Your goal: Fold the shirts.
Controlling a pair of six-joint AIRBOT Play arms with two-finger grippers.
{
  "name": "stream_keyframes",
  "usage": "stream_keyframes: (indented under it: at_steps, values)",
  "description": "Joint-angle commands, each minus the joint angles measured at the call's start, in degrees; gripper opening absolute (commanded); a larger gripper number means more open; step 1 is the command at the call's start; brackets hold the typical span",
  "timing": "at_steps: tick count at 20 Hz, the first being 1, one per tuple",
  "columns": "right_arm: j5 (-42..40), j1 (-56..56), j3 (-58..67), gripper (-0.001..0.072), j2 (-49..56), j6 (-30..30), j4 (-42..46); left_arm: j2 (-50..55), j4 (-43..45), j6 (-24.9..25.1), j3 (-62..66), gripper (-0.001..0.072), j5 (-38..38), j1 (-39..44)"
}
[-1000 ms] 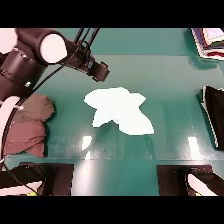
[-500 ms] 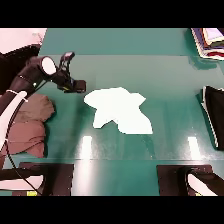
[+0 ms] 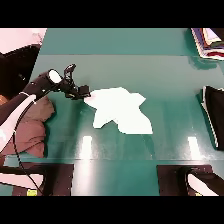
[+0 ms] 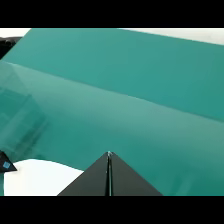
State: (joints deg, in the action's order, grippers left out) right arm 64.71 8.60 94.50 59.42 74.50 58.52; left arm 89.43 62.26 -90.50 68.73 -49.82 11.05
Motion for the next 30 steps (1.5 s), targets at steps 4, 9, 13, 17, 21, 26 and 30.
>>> stream_keyframes:
  at_steps: [4,9,13,17,21,26,30]
  values:
    - [7.4,-0.8,0.0,0.0015,3.8,1.8,0.0,0.3,-1.4,1.7,0.5,0.003,0.5,-0.2]
    - [19.8,-10.2,-10.9,0.0016,5.2,4.1,0.0,-3.2,4.6,5.5,6.8,0.0029,-5.4,-0.2]
    - [19.1,-15.5,-36.2,0.0463,3.3,4.1,-0.5,-7.0,5.0,5.6,7.5,0.003,-4.2,-0.2]
    - [8.0,-9.6,-54.6,0.0443,6.2,3.7,-5.0,-6.8,4.8,5.5,7.6,0.003,-4.2,-0.2]
    - [-0.3,1.5,-56.9,0.0431,13.5,0.9,-13.4,-6.8,4.8,5.5,7.6,0.003,-4.2,-0.2]
    - [-5.2,10.6,-50.7,0.0272,20.8,0.9,-13.7,-6.8,4.8,5.5,7.6,0.003,-5.0,-0.2]
    - [-5.6,10.5,-46.3,0.0014,20.7,0.9,-12.2,-9.2,4.9,5.4,7.6,0.0029,-6.4,-0.2]
